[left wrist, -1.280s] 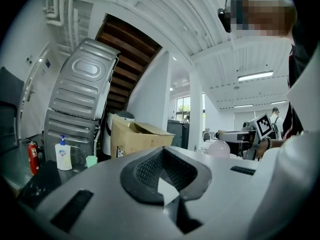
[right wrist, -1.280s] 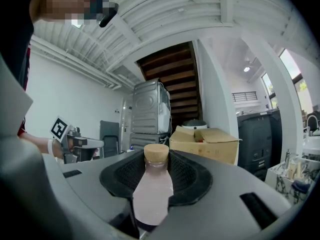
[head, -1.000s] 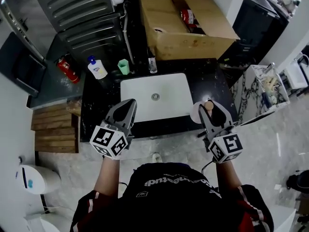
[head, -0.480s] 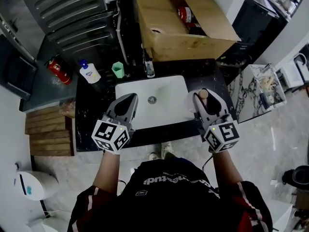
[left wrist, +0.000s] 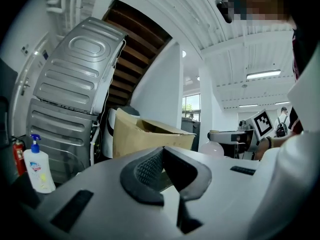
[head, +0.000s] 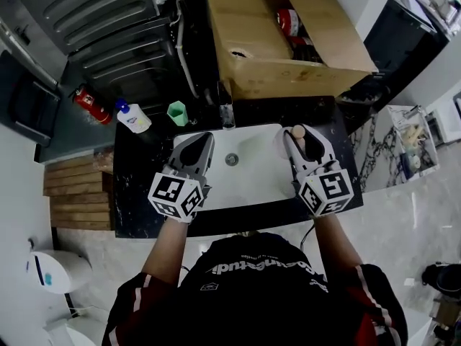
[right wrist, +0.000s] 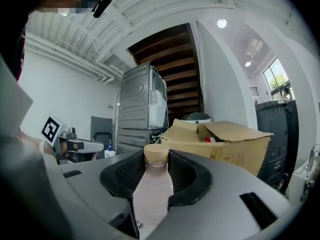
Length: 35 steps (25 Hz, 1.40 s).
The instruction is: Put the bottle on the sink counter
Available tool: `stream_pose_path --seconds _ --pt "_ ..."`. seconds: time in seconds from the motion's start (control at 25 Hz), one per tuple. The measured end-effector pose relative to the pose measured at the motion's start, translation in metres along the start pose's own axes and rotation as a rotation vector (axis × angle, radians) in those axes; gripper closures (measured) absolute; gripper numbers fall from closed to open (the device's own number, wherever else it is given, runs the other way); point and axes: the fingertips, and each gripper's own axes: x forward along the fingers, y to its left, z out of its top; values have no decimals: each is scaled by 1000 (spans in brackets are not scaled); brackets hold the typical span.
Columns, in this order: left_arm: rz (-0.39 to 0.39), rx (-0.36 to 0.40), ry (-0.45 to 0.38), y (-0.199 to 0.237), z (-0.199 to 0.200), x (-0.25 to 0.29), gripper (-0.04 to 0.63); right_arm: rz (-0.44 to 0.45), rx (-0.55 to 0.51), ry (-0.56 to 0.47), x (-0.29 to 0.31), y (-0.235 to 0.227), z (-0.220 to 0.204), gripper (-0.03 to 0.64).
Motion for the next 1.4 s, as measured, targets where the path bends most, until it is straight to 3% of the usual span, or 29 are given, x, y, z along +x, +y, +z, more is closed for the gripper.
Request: stream_pose_path --seconds 0.12,0.36,0.72,1.04,1.4 --pt "30 -20 -20 16 -5 23 581 -3 5 9 29 -17 -16 448" --pt "97 19 -36 45 -25 66 581 -13 2 34 85 -46 -59 448" --pt "159 28 22 75 -67 95 581 -2 -15 76 166 -68 -125 448" --pt "176 13 50 98 -85 108 581 10 -1 127 222 -75 -170 448" --pt "186 -4 65 116 -96 109 581 14 -33 170 241 -78 -194 448"
